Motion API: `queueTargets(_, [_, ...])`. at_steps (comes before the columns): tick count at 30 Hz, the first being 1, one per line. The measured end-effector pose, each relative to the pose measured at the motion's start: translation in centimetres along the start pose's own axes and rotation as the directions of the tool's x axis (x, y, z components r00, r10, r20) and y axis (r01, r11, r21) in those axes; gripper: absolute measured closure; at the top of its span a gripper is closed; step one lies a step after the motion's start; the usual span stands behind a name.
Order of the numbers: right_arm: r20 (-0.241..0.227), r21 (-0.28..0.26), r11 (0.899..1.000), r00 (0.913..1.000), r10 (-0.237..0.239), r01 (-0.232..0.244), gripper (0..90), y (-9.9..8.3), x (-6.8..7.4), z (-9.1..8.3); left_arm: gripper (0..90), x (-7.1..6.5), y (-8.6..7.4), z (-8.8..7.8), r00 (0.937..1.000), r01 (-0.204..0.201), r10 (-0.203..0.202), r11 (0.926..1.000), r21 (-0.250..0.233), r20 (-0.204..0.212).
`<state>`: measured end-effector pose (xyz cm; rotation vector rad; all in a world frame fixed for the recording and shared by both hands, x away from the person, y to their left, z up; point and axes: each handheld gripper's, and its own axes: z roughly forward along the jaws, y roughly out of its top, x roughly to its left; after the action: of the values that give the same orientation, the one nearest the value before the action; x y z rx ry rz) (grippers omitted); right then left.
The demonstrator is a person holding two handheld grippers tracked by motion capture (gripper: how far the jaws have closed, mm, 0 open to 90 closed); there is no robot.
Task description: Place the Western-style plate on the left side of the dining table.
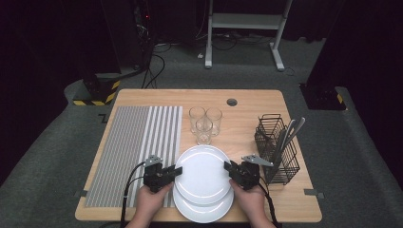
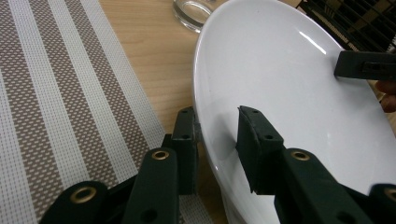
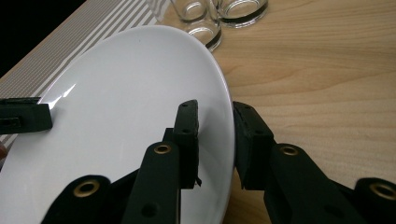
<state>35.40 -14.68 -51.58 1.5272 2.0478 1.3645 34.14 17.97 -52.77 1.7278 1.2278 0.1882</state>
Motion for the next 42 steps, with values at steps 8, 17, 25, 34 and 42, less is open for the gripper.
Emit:
queueTargets(8, [-0.013, 0.001, 1.0, 0.9999, 0.008, -0.008, 72.1, 0.7, -0.9, 1.0, 69.4, 0.3, -0.1, 0.4, 0.9998, 0.01, -0.01, 0.9994, -0.034, 0.017])
queueTargets(17, [-0.003, 0.029, 1.0, 1.0, -0.007, 0.007, 54.5, 0.4, -0.9, 1.2, 69.7, 0.1, -0.4, 0.4, 1.0, -0.003, 0.003, 0.9984, -0.056, 0.0])
queueTargets(25, [0.008, 0.051, 0.998, 0.9995, -0.029, 0.029, 52.2, -0.3, -0.5, 0.4, 69.7, 0.1, -0.4, 0.3, 1.0, -0.006, 0.006, 0.9982, -0.059, -0.001])
queueTargets(34, [-0.01, 0.085, 0.996, 0.9993, -0.036, 0.037, 49.8, -1.7, 0.1, -0.8, 69.8, 0.1, -0.4, 0.3, 1.0, -0.006, 0.006, 0.9981, -0.061, -0.002])
queueTargets(42, [-0.027, 0.077, 0.997, 0.9994, -0.022, 0.024, 52.5, -2.2, 0.2, -0.9, 69.9, 0.0, -0.4, 0.4, 1.0, 0.0, -0.001, 0.9982, -0.059, -0.007])
